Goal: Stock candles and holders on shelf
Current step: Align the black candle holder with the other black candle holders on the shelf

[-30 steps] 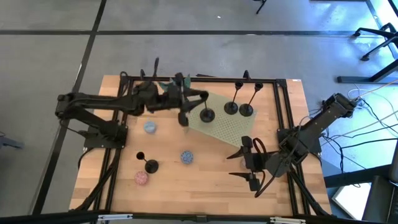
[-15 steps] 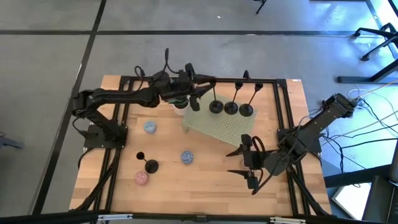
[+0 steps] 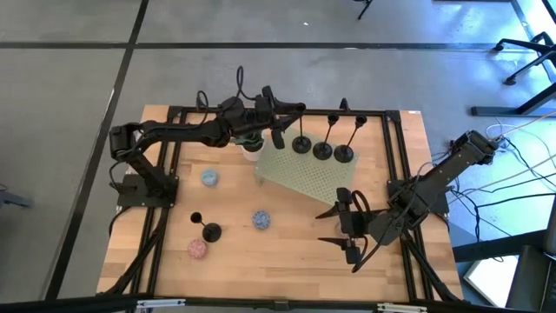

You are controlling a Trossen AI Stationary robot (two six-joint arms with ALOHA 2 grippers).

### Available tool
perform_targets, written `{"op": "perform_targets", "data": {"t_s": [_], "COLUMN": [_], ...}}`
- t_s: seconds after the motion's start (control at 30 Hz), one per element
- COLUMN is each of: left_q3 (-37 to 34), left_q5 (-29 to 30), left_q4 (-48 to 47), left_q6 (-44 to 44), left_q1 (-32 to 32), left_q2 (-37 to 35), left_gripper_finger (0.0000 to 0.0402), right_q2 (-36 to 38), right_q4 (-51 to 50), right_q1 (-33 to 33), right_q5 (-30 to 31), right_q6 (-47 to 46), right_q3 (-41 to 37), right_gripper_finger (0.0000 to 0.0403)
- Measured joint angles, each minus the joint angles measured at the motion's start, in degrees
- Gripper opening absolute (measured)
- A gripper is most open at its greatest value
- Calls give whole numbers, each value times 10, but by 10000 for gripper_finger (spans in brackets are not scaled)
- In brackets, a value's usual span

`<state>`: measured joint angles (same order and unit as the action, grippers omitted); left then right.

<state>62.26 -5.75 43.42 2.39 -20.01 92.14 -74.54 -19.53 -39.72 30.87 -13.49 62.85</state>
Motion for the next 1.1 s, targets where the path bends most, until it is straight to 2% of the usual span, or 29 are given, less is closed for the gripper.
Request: {"op": "perform_targets", "data": {"t_s": [0.33, 0.97, 1.1], "left_q3": [0, 0, 0], "left_q5": [-7, -24, -35], "left_q4": [8, -20, -61], "left_q6": [-29, -21, -21], "left_q1": [-1, 3, 10], "left_q2": [0, -7, -29], "left_gripper_finger": [122, 181, 184], "right_q2": [0, 0, 0], "right_q4": [0, 0, 0], "right_q1": [0, 0, 0], "right_q5": [0, 0, 0], "right_q6": [0, 0, 0], "right_q3": [0, 0, 0], "right_gripper_finger": [264, 264, 263]}}
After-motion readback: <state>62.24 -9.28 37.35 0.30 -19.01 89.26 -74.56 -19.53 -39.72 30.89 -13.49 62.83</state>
